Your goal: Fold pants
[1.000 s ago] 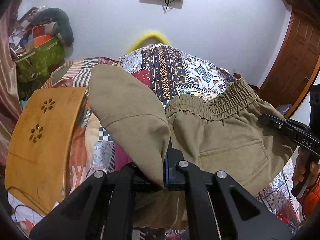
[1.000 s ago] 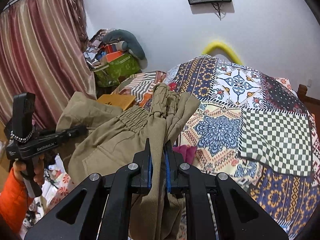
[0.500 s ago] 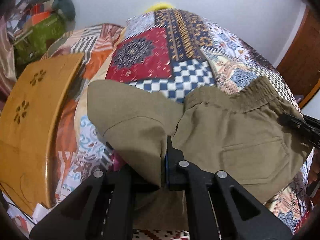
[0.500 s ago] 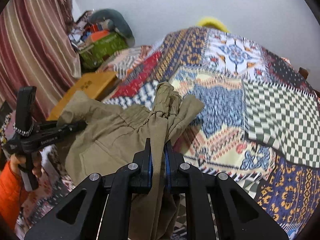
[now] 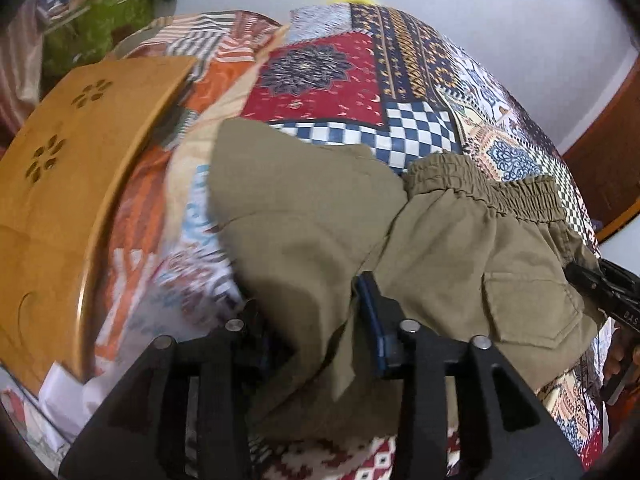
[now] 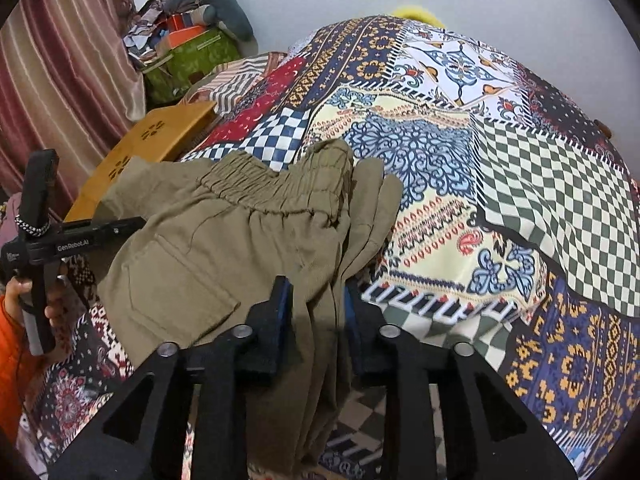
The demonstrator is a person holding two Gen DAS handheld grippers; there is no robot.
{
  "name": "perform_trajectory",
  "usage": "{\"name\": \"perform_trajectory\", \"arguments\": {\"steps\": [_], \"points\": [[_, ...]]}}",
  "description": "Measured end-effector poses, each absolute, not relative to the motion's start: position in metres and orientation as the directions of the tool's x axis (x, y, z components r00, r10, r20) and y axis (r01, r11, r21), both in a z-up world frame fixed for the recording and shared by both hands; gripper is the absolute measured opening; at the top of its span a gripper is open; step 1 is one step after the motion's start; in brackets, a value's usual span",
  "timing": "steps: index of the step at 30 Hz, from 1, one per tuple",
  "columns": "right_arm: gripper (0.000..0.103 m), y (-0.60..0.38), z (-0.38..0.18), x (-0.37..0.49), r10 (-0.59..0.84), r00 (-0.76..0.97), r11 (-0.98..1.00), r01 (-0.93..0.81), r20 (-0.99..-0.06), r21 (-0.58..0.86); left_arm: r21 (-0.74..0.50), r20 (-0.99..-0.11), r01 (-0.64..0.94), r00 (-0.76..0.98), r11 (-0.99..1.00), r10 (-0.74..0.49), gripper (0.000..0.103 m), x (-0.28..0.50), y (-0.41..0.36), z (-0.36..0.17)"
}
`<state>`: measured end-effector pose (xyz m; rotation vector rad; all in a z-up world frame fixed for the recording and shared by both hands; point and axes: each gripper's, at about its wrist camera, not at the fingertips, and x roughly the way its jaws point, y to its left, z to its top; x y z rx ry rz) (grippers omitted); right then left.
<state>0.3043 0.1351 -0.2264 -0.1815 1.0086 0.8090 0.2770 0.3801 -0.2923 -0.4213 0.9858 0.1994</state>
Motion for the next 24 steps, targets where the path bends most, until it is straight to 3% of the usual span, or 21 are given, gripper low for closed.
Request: {"name": "perform_trajectory", "arguments": {"steps": [7,18,24], "points": [[0.045,0.112,-0.217,0.286,0.514,0.303,0.699,-0.690,-0.802,0.188,-0.164,-0.847,-0.385,0.527,0.908,0.070,0.042,0.244,0.383,-0.285],[0.048,0.092,-0.208,0.276,0.514,0.308,0.717,-0.667,-0.800,0.204,-0.041,-0.861,-0.402,0.478,0.915,0.171,0.042,0.236,0.364,-0.273],[0.048,0.085,-0.169,0.256,0.532,0.373,0.704,-0.693,-0.760,0.153,-0.059,-0.811,-0.372,0.558,0.926,0.173,0.042,0.216,0.338,-0.221]]}}
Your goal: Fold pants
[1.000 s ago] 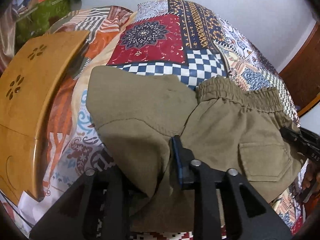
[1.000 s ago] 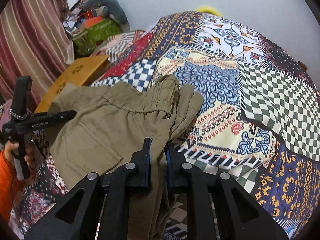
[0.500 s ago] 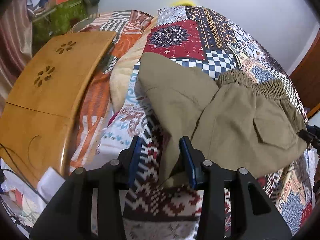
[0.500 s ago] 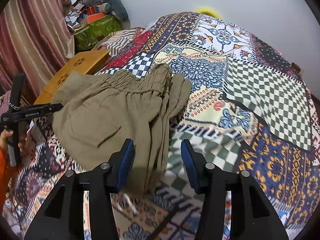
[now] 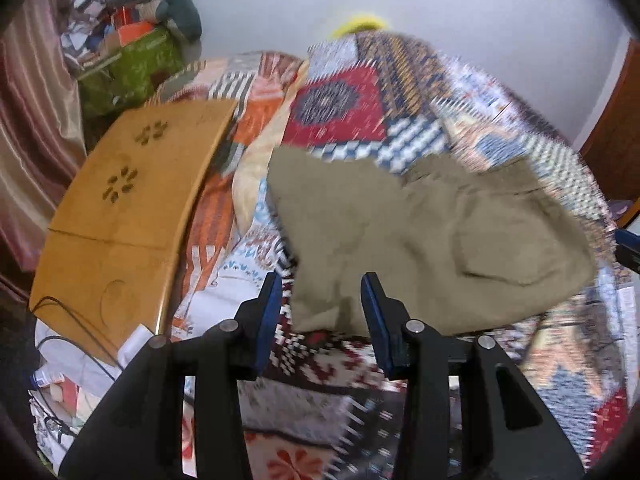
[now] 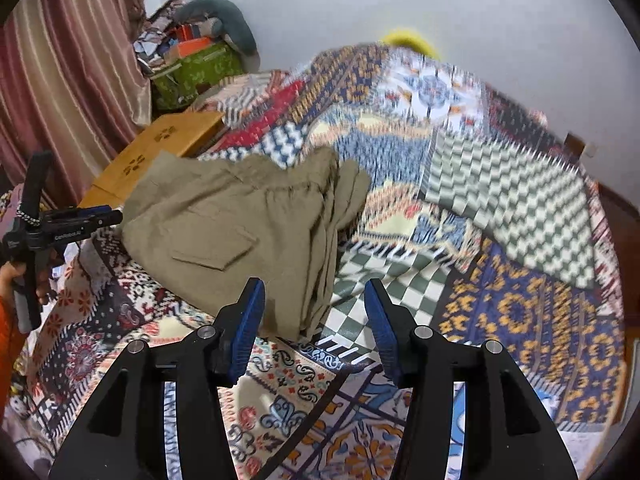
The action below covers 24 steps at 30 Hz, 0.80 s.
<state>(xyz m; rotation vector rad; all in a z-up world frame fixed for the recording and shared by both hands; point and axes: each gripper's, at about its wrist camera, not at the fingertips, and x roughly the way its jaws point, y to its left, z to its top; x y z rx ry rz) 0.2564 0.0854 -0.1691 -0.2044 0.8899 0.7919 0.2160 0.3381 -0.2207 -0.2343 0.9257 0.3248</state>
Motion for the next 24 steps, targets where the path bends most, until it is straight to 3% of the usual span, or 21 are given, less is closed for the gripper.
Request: {"name": "perform_trajectory", "arguments": {"steps": [15,24], "points": [[0.048,0.051,-0.037,0.160,0.690,0.536,0.660,-0.742,-0.486,0.118,-0.061,-0.504,-0.208,0.850,0.976,0.150,0.042,0.117,0.221,-0.048],[0.048,0.021,0.015,0.089,0.758,0.581,0.633,-0.765,-0.297,0.117,-0.051,-0.343,-0.125,0.934,0.991,0.101,0.042,0.048,0.157,0.003]]}}
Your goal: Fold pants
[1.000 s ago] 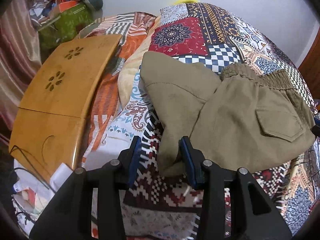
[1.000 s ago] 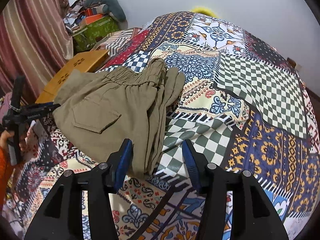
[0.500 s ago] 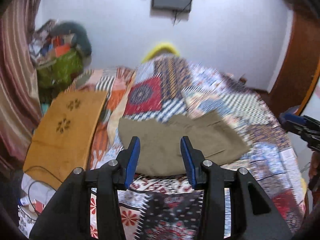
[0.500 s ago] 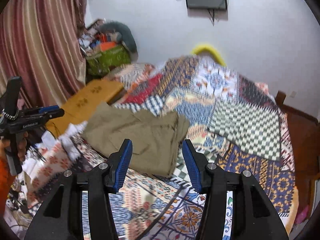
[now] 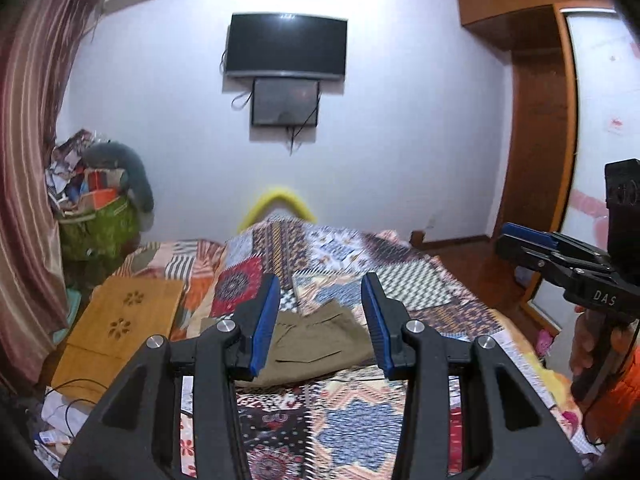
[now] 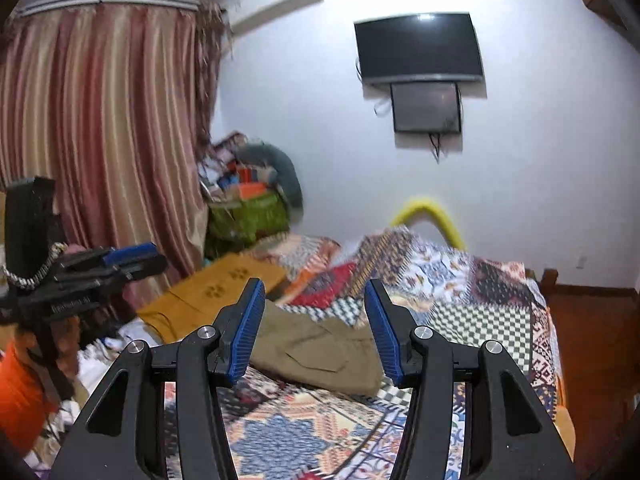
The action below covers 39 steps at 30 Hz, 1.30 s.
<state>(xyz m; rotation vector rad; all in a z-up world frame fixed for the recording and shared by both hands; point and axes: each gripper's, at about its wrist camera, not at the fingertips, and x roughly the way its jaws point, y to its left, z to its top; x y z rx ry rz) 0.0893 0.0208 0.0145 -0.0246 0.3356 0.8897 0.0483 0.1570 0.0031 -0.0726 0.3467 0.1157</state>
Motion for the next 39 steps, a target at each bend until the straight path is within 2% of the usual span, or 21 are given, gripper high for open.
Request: {"name": "perform_trajectory", "arguments": {"steps": [5,7,13,14,16,18,21,23,25,29,33,39], "points": [[0.048,0.013,0.027,0.055,0.774,0.587,0.620,-0.779,-0.237,0.095,-0.043,-0.288,-0.119,0.952,0.992,0.102,0.042,0.016,0.131,0.015],[0.048,0.011,0.030,0.043,0.775,0.592,0.620,-0.781,-0.223,0.079,-0.038,-0.266,-0.118,0.958,0.992,0.104,0.047,0.005,0.124,0.019],[0.048,0.008,0.031,0.023,0.786,0.583,0.608,-0.788,-0.204,0.090,-0.028,-0.213,-0.142,0.968,0.989,0.133,0.072,-0.019,0.109,0.025],[0.050,0.007,0.031,0.022,0.786,0.585,0.610,-0.787,-0.202,0.094,-0.031,-0.210,-0.148,0.968,0.989,0.138,0.076,-0.021,0.107,0.025],[0.059,0.004,0.030,0.020,0.784,0.592,0.616,-0.781,-0.189,0.108,-0.028,-0.207,-0.163,0.966,0.986,0.154,0.083,-0.025,0.105,0.025],[0.063,0.001,0.030,0.020,0.781,0.597,0.621,-0.774,-0.184,0.126,-0.022,-0.199,-0.179,0.965,0.984,0.171,0.091,-0.028,0.103,0.025],[0.069,-0.001,0.029,0.020,0.775,0.605,0.630,-0.764,-0.184,0.139,-0.020,-0.192,-0.188,0.965,0.982,0.181,0.097,-0.031,0.102,0.024],[0.071,-0.003,0.029,0.018,0.767,0.614,0.639,-0.756,-0.187,0.140,-0.024,-0.191,-0.187,0.965,0.982,0.180,0.099,-0.033,0.101,0.023],[0.081,-0.006,0.029,0.014,0.761,0.622,0.647,-0.749,-0.186,0.142,-0.024,-0.189,-0.192,0.965,0.981,0.184,0.100,-0.033,0.102,0.021],[0.085,-0.008,0.030,0.012,0.745,0.641,0.666,-0.733,-0.185,0.140,-0.022,-0.188,-0.198,0.964,0.980,0.191,0.102,-0.034,0.100,0.019],[0.098,-0.010,0.029,0.011,0.728,0.660,0.684,-0.717,-0.187,0.135,-0.026,-0.191,-0.196,0.964,0.980,0.188,0.102,-0.032,0.095,0.018],[0.102,-0.011,0.027,0.010,0.699,0.689,0.713,-0.691,-0.190,0.119,-0.032,-0.198,-0.192,0.963,0.981,0.183,0.102,-0.030,0.096,0.017]]}}
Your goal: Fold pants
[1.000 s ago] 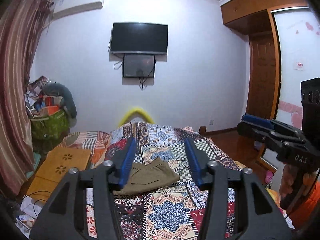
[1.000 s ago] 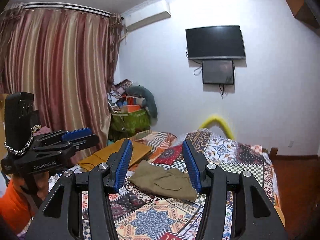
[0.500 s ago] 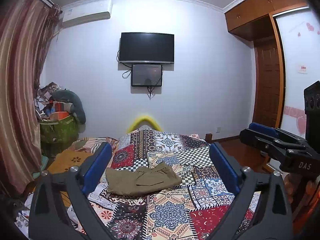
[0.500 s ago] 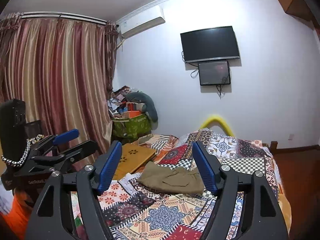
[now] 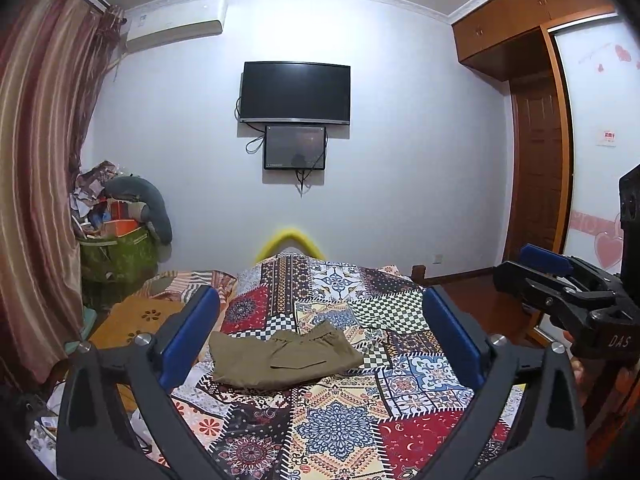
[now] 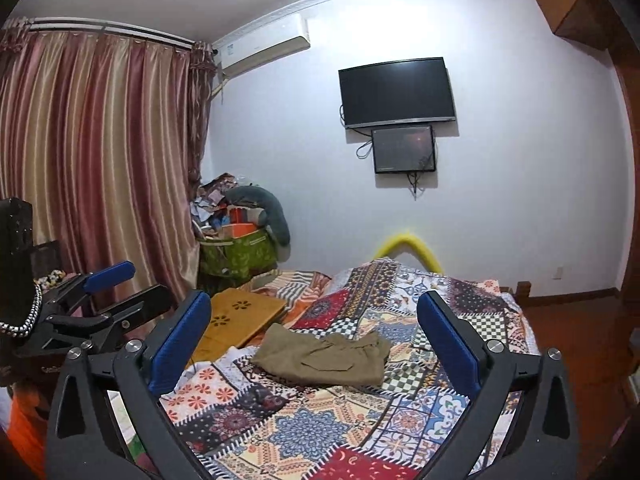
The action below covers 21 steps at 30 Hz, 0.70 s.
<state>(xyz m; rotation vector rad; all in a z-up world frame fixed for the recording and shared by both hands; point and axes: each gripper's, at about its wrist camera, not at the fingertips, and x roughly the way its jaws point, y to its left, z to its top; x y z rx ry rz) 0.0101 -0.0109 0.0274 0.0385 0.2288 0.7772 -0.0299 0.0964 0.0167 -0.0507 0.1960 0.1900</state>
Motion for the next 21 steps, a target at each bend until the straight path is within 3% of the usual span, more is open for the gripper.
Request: {"name": "perform_trajectory", "arguments": {"steps": [21], "points": [[0.102,-0.0188,0.0285,0.0133,0.694,0.692,0.718,-0.682,-0.197,0.137,-0.025,-0.209,-0.173,0.964,0.985,0.164,0.102,-0.0259,0.0982,0.0132]]}}
